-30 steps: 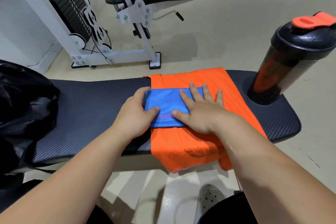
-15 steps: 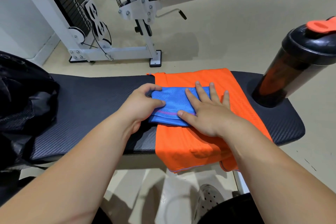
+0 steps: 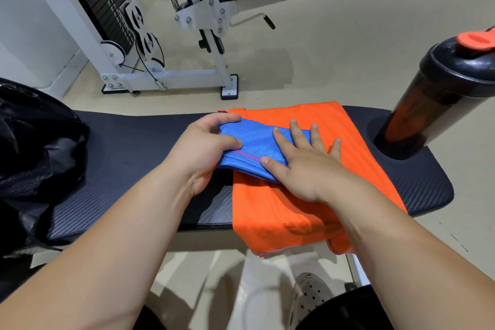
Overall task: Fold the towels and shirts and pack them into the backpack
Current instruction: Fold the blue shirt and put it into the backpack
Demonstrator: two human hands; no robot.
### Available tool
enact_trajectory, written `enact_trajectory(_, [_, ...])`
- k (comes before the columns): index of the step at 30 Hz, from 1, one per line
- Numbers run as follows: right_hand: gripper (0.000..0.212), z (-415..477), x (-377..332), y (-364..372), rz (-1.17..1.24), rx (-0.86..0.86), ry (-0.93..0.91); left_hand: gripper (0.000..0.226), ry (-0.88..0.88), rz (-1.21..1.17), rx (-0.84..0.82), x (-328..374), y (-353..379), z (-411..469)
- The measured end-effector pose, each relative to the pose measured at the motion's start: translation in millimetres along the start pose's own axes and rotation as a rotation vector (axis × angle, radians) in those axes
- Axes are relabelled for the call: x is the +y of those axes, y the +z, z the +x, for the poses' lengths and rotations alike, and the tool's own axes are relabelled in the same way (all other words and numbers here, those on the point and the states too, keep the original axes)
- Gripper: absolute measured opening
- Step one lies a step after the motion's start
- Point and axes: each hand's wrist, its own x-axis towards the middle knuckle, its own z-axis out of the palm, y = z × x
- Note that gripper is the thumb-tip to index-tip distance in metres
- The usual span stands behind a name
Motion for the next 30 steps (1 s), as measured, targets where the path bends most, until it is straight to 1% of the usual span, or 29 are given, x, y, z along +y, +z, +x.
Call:
enact_trajectory(3, [0.078, -4.9, -19.9, 7.7, -0.019, 0.007, -0.071, 0.046, 0.047, 0.123, 0.062, 1.4, -23.7, -6.7])
enact_trajectory(7, [0.078, -5.5, -46.3, 23.7, -0.078, 0.038, -0.167, 0.046, 0.026, 0.367, 0.110, -15.4, -63.4, -24.0])
enact_trajectory(9, [0.077, -4.0, -55.4, 28.7, -0.099, 0.076, -0.205, 0.045, 0.031, 0.436, 0.148, -23.7, -79.8, -30.4])
enact_trajectory(11, [0.077, -2.5, -62.0, 34.1, -0.115, 0.089, -0.232, 0.043, 0.041, 0.448, 0.179, -29.6, -91.1, -34.7])
enact_trajectory(16, [0.079, 0.1, -67.4, 43.9, -0.101, 0.065, -0.227, 0.044, 0.066, 0.433, 0.216, -38.9, -95.5, -39.0])
enact_trajectory(18, [0.079, 1.5, -67.7, 45.7, -0.090, 0.060, -0.218, 0.043, 0.113, 0.406, 0.219, -32.9, -91.5, -38.7])
enact_trajectory(21, [0.075, 1.6, -66.7, 43.2, -0.034, 0.034, -0.215, 0.043, 0.231, 0.408, 0.196, -14.8, -78.4, -39.0])
enact_trajectory(23, [0.069, 4.2, -62.4, 38.2, 0.114, 0.007, -0.230, 0.044, 0.285, 0.439, 0.174, -4.7, -66.4, -37.5])
enact_trajectory(24, [0.066, 8.3, -58.8, 37.2, 0.261, 0.007, -0.233, 0.045, 0.306, 0.471, 0.163, -1.1, -59.1, -36.3])
enact_trajectory(26, [0.068, 15.7, -53.7, 35.3, 0.714, -0.007, -0.207, 0.046, 0.348, 0.547, 0.134, 3.1, -42.0, -33.5])
enact_trajectory(27, [0.075, 16.2, -52.6, 31.4, 0.976, -0.032, -0.167, 0.046, 0.373, 0.601, 0.117, 3.8, -32.9, -31.9])
enact_trajectory(28, [0.086, 17.6, -48.7, 30.4, 1.186, -0.062, -0.126, 0.047, 0.395, 0.668, 0.099, 3.5, -23.6, -30.3])
enact_trajectory(29, [0.087, 16.1, -44.2, 28.1, 1.334, -0.108, -0.103, 0.047, 0.411, 0.738, 0.079, 2.9, -13.9, -29.1])
enact_trajectory(30, [0.075, 12.3, -40.6, 24.2, 1.386, -0.103, -0.102, 0.047, 0.421, 0.808, 0.060, 1.4, -5.2, -27.5])
